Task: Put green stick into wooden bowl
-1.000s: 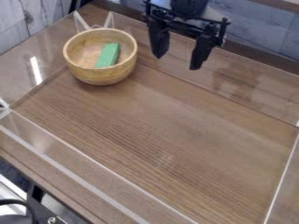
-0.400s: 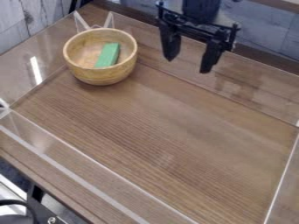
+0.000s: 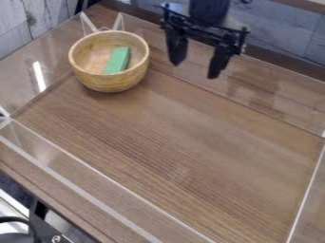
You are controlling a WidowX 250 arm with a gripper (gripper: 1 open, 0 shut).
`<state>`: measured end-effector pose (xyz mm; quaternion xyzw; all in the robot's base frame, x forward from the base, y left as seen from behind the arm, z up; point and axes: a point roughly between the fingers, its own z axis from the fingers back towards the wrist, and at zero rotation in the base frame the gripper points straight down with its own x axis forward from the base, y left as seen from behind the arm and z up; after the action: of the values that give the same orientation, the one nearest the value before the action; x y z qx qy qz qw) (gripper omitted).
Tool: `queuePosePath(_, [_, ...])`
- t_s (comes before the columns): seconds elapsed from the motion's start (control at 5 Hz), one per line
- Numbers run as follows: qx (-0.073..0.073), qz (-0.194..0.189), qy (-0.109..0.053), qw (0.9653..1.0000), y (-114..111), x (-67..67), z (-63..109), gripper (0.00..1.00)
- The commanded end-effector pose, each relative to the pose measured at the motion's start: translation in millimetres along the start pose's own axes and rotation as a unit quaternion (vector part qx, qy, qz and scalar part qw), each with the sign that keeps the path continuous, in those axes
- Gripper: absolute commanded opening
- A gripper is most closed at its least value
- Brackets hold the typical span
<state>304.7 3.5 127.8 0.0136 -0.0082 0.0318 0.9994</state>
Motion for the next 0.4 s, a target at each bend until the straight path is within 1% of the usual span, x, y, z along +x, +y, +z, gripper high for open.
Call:
queuePosePath(0.0, [-0.002, 0.000, -0.030, 0.9995, -14.1, 0.6, 15.0, 1.00])
queuePosePath(0.2, [-0.004, -0.008, -0.029, 0.9995, -31.3, -7.6, 13.0, 1.00])
